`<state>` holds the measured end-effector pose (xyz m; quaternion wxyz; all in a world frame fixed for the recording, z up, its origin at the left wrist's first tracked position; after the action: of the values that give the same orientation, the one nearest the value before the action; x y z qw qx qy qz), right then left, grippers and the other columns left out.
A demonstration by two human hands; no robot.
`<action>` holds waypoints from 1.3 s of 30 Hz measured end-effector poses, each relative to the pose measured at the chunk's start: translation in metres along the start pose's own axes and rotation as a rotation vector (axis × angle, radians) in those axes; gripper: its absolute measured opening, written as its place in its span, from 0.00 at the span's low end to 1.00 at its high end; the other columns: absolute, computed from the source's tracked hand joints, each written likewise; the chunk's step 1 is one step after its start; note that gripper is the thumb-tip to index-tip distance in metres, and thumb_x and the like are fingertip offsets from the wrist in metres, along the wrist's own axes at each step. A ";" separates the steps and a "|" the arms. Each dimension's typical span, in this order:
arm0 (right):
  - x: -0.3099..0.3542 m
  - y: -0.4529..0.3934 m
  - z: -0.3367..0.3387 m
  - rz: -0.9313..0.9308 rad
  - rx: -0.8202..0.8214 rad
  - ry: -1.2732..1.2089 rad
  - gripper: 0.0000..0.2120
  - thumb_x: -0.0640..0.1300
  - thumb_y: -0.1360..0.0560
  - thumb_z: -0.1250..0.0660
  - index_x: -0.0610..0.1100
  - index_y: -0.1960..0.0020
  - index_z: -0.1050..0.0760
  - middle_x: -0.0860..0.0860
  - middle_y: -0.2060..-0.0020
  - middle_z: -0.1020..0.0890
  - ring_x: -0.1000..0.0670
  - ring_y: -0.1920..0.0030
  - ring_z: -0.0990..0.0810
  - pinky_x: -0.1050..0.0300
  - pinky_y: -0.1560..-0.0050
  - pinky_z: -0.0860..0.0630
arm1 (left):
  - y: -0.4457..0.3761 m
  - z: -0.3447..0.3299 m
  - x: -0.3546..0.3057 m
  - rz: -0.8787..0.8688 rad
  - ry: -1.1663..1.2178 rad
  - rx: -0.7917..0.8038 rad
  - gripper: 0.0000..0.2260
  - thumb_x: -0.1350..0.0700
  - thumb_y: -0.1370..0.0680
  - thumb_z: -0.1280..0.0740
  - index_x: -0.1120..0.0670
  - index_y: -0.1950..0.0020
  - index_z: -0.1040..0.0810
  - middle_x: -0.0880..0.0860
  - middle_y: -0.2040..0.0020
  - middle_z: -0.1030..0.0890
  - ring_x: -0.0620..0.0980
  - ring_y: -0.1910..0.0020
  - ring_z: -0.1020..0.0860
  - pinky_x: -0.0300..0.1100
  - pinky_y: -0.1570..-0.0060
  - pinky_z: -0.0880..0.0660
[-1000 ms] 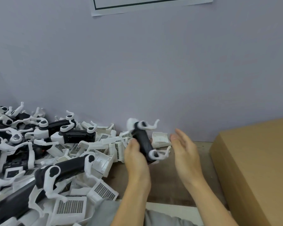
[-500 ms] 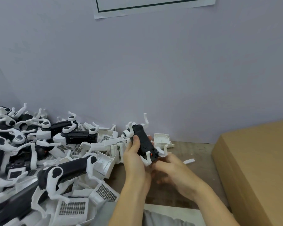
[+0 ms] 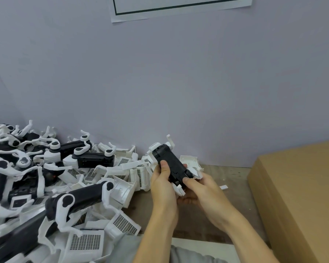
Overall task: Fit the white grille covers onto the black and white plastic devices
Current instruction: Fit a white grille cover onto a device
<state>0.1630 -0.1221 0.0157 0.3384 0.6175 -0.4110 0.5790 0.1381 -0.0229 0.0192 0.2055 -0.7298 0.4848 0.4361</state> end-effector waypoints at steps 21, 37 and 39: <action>0.003 0.003 -0.001 -0.023 0.012 0.087 0.19 0.42 0.19 0.39 0.64 0.55 0.18 0.54 0.62 0.14 0.57 0.63 0.16 0.66 0.66 0.24 | -0.002 -0.001 0.002 0.001 0.000 -0.007 0.13 0.49 0.16 0.41 0.53 0.41 0.20 0.62 0.44 0.16 0.64 0.43 0.18 0.63 0.40 0.24; 0.005 0.007 0.005 -0.047 -0.001 0.126 0.17 0.59 0.26 0.43 0.57 0.55 0.16 0.48 0.58 0.13 0.51 0.59 0.15 0.55 0.54 0.25 | -0.009 0.002 0.000 0.012 0.189 -0.014 0.12 0.51 0.22 0.32 0.59 0.46 0.19 0.57 0.58 0.15 0.54 0.60 0.15 0.42 0.66 0.19; 0.008 0.008 0.005 -0.017 -0.010 0.142 0.16 0.58 0.30 0.42 0.60 0.53 0.17 0.50 0.55 0.13 0.49 0.55 0.15 0.51 0.50 0.25 | -0.010 0.006 0.001 0.119 0.350 -0.057 0.11 0.54 0.23 0.30 0.63 0.54 0.17 0.59 0.61 0.16 0.54 0.64 0.16 0.38 0.73 0.22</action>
<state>0.1579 -0.1306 0.0225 0.3747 0.5766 -0.3839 0.6163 0.1441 -0.0147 0.0135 0.0710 -0.7702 0.5428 0.3273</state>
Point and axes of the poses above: each hand's wrist, its own y-axis away from the middle knuckle, its own z-axis out of the back of the hand, x = y × z, the point moved 6 cm from there along -y, towards the middle knuckle
